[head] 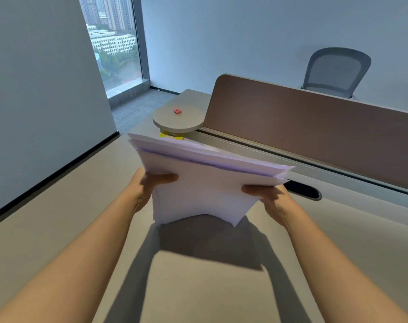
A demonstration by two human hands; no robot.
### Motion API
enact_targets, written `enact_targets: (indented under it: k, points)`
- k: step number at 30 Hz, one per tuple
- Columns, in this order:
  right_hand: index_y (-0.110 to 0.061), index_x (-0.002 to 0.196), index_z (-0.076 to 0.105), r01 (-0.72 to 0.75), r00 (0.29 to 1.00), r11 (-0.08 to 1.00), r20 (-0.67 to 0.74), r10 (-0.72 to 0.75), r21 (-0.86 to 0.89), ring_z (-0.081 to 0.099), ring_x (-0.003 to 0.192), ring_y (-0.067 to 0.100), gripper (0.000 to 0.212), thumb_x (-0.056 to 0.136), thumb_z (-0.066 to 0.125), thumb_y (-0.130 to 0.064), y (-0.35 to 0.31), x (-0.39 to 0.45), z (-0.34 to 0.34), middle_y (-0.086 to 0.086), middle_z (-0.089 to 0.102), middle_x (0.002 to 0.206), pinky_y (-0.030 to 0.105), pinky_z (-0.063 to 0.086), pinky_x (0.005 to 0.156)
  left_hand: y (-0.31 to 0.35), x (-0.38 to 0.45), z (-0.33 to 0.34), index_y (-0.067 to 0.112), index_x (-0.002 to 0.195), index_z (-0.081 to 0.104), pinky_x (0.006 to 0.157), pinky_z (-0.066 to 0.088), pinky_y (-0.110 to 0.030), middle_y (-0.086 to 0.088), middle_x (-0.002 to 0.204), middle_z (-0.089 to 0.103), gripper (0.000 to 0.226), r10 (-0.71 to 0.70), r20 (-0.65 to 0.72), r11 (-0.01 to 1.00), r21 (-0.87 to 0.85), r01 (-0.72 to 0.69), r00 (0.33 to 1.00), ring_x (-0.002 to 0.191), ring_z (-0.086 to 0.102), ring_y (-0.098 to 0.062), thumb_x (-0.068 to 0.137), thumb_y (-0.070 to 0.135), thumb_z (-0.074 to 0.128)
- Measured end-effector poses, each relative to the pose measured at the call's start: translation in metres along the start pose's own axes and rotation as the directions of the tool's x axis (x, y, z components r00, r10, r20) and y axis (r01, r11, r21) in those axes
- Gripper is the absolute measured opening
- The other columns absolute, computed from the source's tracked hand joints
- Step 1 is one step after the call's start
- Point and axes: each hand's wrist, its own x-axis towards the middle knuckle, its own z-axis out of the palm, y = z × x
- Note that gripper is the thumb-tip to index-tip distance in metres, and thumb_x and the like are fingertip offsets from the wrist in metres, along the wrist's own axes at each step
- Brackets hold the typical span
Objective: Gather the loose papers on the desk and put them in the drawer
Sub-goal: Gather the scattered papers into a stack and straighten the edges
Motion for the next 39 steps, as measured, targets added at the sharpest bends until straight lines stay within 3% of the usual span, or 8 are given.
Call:
enact_targets:
  k: [16,20,26,29,31,33,36,39]
  points:
    - [-0.011,0.087,0.058,0.016,0.913,0.999,-0.407,-0.027,-0.031,0.055,0.068,0.011,0.016,0.078,0.066,-0.001,-0.024,0.01,0.043,-0.002,0.058,0.076,0.021,0.046,0.06,0.022,0.021,0.004,0.007,0.101,0.063,0.077,0.051,-0.025,0.012,0.058,0.071,0.033,0.087,-0.056,0.996,-0.008,-0.087,0.995,0.071,0.063,-0.012,0.073,-0.01,0.064]
    - [-0.011,0.103,0.056,0.038,0.903,0.998,-0.426,-0.057,-0.053,0.057,0.077,0.016,0.025,0.08,0.066,-0.007,-0.038,0.012,0.045,0.001,0.059,0.087,0.025,0.046,0.067,0.038,0.026,-0.008,0.019,0.077,0.064,0.062,0.056,-0.017,0.019,0.053,0.071,0.024,0.093,0.032,0.996,-0.007,-0.093,0.995,0.053,0.067,0.004,0.075,-0.005,0.063]
    - [-0.018,0.111,0.04,0.132,0.887,0.958,-0.4,-0.229,-0.255,0.057,0.083,0.007,0.045,0.078,0.065,-0.001,-0.038,-0.004,0.043,-0.008,0.054,0.094,0.011,0.053,0.063,0.033,0.021,-0.019,0.019,0.084,0.063,0.055,0.056,-0.013,0.01,0.068,0.074,0.026,0.07,0.096,0.997,0.016,-0.072,0.993,0.06,0.07,-0.002,0.075,-0.005,0.064]
    - [-0.023,0.136,0.027,0.227,0.829,0.83,-0.345,-0.439,-0.51,0.049,0.107,0.009,0.072,0.079,0.065,-0.003,-0.044,-0.008,0.046,-0.007,0.044,0.122,0.015,0.046,0.089,0.031,0.018,-0.014,0.019,0.09,0.061,0.059,0.057,-0.013,0.002,0.085,0.067,0.027,0.076,0.06,0.997,0.008,-0.077,0.995,0.074,0.066,-0.011,0.074,-0.003,0.065]
    - [-0.032,0.141,0.02,0.261,0.81,0.68,-0.228,-0.541,-0.685,0.039,0.105,-0.001,0.079,0.08,0.064,-0.008,-0.052,-0.01,0.048,-0.011,0.037,0.127,0.0,0.039,0.085,0.032,0.016,-0.013,0.017,0.094,0.061,0.058,0.056,-0.013,0.002,0.085,0.066,0.027,0.082,0.04,0.997,0.0,-0.082,0.996,0.073,0.066,-0.009,0.075,-0.002,0.066]
    - [-0.031,0.137,0.035,0.264,0.804,0.488,-0.091,-0.588,-0.832,0.04,0.096,0.0,0.065,0.081,0.063,-0.011,-0.056,-0.01,0.046,-0.005,0.043,0.12,0.005,0.044,0.08,0.033,0.015,-0.016,0.017,0.093,0.063,0.056,0.057,-0.013,0.005,0.079,0.069,0.024,0.1,0.021,0.995,-0.008,-0.1,0.995,0.065,0.069,-0.005,0.075,0.0,0.066]
    - [-0.01,0.114,0.064,0.269,0.776,0.363,-0.022,-0.63,-0.892,0.053,0.096,0.015,0.034,0.079,0.065,-0.009,-0.054,-0.011,0.042,0.014,0.058,0.115,0.035,0.052,0.083,0.038,0.012,-0.017,0.02,0.087,0.063,0.053,0.054,-0.013,0.009,0.072,0.071,0.015,0.131,-0.009,0.991,0.003,-0.131,0.991,0.065,0.068,-0.005,0.079,0.007,0.063]
    - [-0.008,0.115,0.064,0.283,0.747,0.321,-0.002,-0.665,-0.904,0.059,0.1,0.024,0.037,0.078,0.066,-0.008,-0.049,-0.013,0.04,0.018,0.061,0.114,0.027,0.045,0.079,0.048,0.011,-0.013,0.023,0.081,0.063,0.05,0.051,-0.012,0.01,0.068,0.07,0.01,0.153,-0.032,0.988,-0.033,-0.154,0.988,0.061,0.067,-0.003,0.084,0.015,0.059]
